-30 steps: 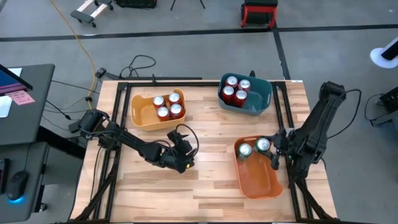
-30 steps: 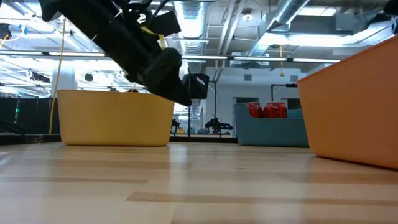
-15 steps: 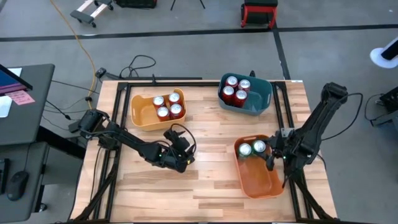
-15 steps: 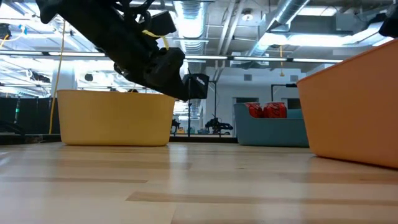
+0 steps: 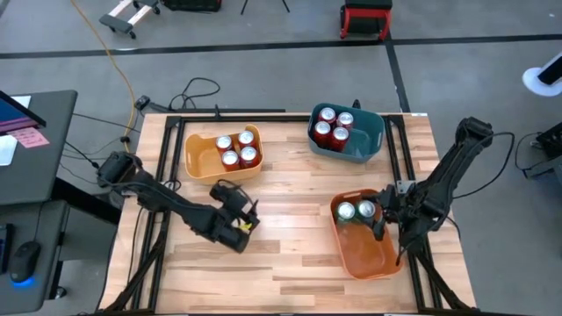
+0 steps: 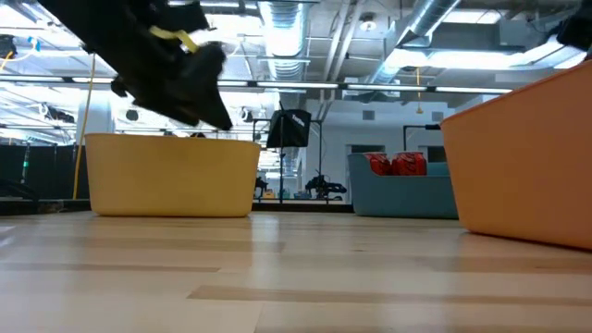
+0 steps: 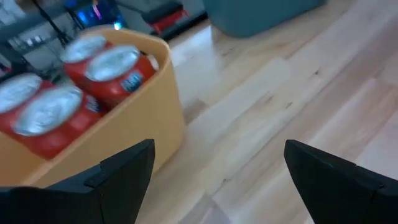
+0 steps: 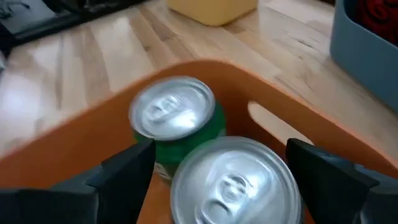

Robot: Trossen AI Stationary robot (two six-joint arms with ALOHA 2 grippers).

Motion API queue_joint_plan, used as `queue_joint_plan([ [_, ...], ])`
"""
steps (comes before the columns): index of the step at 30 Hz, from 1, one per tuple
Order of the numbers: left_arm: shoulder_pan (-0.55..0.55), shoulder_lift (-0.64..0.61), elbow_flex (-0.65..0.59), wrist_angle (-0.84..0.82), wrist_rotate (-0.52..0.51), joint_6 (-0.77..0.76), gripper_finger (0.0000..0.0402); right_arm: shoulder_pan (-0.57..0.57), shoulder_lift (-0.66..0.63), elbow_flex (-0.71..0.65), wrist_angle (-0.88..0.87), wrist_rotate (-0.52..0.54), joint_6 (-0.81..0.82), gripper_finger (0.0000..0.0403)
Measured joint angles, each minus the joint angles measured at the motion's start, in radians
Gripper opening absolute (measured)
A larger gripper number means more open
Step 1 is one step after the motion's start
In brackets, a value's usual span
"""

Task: Sort soda cans
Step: Put the green soda can into the orange bin, then adjust the bins

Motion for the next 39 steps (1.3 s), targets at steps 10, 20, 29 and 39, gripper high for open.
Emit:
queue_joint_plan([
  [10, -0.029, -0.070, -0.118, -0.060, -0.076, -0.192, 0.0341, 0.002, -0.023, 0.211, -0.022, 0.038, -0.194, 0.0363],
  [20, -0.012, -0.066, -0.289, -0.059, -0.053, -0.490, 0.0244, 0.003, -0.025, 0.394, 0.020, 0.073, -0.551, 0.0338],
  [29, 0.131, -0.066, -0.405, 0.043, -0.065, -0.522, 0.0228, -0.202, -0.049, 0.398, -0.095, 0.039, -0.579, 0.0317],
  [39, 0.269, -0.066, -0.406, 0.337, -0.063, -0.174, 0.0228, -0.550, -0.104, 0.396, -0.138, -0.159, -0.719, 0.0315],
])
